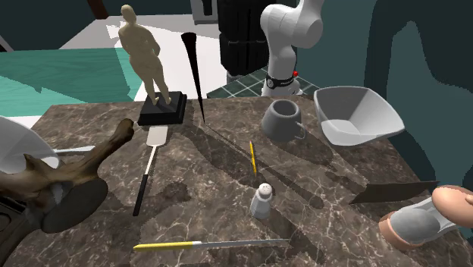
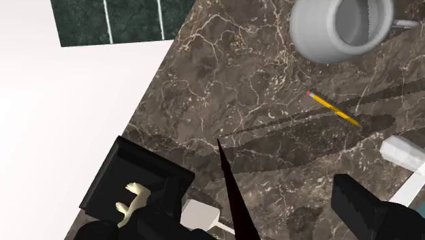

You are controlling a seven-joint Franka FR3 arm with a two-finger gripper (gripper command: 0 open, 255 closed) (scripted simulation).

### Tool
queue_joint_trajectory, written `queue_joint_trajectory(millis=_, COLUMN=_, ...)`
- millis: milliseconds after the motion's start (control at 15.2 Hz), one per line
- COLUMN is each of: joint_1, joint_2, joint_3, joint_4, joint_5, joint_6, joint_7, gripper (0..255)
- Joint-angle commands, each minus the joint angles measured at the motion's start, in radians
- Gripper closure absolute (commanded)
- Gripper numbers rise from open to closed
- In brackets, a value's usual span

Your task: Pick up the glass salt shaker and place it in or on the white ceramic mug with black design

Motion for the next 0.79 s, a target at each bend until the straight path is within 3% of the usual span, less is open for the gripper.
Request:
queue_joint_trajectory(millis=0, joint_1=0.0, joint_2=0.0, joint_3=0.0, joint_4=0.0, joint_5=0.0, joint_6=0.0, joint_7=0.0, gripper=0)
queue_joint_trajectory(millis=726, joint_1=0.064, joint_2=0.229, joint_3=0.197, joint_4=0.009, joint_5=0.105, joint_6=0.211, joint_7=0.205, gripper=0)
